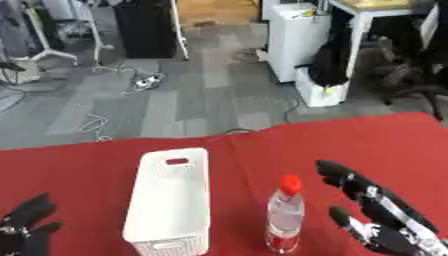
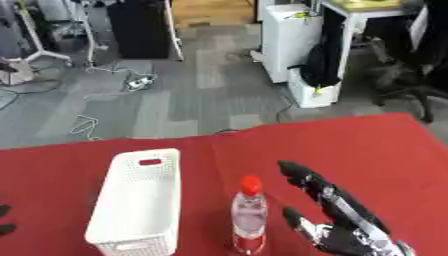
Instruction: Pick up objects on the table and place them in the box.
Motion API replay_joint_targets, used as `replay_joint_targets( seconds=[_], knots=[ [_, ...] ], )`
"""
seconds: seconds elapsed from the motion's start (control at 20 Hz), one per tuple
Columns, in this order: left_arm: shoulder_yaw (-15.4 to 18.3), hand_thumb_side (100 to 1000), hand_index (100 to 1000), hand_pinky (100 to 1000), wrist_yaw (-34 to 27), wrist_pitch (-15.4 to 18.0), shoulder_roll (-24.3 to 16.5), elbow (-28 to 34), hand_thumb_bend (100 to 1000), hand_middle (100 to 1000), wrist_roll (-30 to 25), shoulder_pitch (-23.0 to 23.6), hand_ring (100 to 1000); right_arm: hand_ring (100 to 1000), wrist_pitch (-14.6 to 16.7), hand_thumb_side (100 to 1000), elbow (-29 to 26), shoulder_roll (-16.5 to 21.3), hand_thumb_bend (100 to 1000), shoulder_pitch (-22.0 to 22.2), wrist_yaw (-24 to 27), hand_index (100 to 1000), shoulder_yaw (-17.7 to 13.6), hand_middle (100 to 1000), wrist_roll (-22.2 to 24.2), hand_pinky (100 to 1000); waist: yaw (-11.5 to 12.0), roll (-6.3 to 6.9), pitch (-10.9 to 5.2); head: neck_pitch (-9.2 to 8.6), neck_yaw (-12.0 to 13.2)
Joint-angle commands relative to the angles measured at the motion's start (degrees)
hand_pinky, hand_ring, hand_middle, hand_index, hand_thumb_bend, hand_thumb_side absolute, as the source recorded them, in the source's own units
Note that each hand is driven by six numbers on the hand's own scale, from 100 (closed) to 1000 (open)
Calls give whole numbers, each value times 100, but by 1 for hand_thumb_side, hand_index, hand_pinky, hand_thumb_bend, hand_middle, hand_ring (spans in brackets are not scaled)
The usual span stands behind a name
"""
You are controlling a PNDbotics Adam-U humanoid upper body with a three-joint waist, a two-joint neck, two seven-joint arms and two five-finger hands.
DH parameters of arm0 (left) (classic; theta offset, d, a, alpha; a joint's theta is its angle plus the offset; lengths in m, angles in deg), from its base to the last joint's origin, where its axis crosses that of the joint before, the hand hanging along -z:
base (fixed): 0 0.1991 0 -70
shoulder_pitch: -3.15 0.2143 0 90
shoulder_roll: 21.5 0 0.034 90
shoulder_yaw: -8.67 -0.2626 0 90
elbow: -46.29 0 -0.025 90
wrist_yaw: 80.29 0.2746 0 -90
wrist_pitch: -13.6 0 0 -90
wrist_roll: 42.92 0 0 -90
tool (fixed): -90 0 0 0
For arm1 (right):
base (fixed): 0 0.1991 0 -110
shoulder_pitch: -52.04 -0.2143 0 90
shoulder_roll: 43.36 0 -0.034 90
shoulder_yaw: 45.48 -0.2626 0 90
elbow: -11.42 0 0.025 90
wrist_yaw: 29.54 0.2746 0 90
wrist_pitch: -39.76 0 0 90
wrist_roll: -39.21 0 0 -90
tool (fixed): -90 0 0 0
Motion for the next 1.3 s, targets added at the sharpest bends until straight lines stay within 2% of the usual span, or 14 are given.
replay_joint_targets(
  seconds=[0.05,0.8,1.3],
  knots=[
    [20,830,823,709,-54,12,-19,121,339,816,-31,-21,831,1000,20,516,7,85,323,-66,44,1000,-22,1000,79,1000,22,-4,-49,-18,-40],
    [-17,830,823,711,-91,15,-32,142,338,816,-97,-59,831,1000,-1,572,335,-140,316,82,33,1000,59,1000,264,1000,125,-13,-40,-2,-27],
    [-20,831,827,711,-101,13,-25,143,336,815,-112,-57,831,1000,10,590,534,-222,358,110,-357,1000,112,1000,320,1000,154,-12,-27,-7,12]
  ],
)
